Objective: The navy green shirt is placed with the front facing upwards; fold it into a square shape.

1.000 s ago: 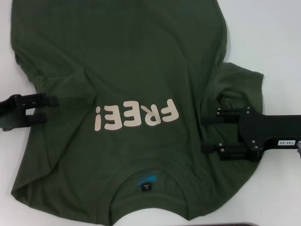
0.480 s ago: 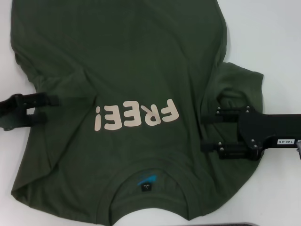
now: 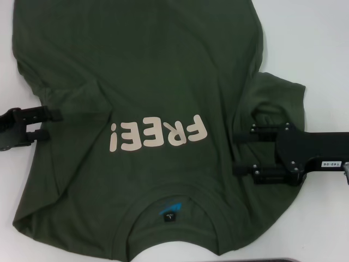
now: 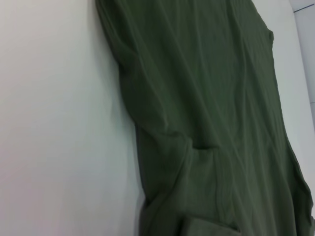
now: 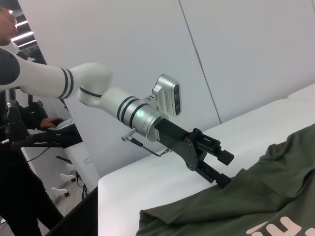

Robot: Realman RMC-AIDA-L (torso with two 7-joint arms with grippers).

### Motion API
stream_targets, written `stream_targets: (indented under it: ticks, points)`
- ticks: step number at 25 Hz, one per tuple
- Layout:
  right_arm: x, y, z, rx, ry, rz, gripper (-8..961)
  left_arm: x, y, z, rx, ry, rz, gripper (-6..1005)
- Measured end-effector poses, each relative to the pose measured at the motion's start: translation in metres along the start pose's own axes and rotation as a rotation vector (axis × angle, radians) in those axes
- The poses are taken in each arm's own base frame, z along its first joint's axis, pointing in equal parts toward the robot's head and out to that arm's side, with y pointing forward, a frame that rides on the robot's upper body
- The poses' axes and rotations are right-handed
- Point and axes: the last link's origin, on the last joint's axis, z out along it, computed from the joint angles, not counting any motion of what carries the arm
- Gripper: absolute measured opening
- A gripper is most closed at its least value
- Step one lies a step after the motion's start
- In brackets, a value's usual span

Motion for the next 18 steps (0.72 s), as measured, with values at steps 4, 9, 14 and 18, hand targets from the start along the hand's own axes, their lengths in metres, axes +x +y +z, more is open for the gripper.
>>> stream_targets:
  ticks: [4,9,14,18]
  points:
    - [0.000,0.000,0.000,0.000,0.000,0.000,732,-0.001,0.000,0.003,0.003,-0.004,-0.002,821]
    - [-0.001,-0.001,0.001,-0.002,0.000,-0.002,732,-0.001,0.002,0.004,-0.004,-0.012,0.002,818]
    - [-0.001,-0.001,0.001,-0.002,0.000,-0.002,732,-0.005,0.006,0.008,-0.022,-0.038,0.006,815]
    - [-0.001,-0.001,0.001,-0.003,0.000,-0.003,732,-0.007,0.007,0.011,-0.024,-0.052,0.009,813]
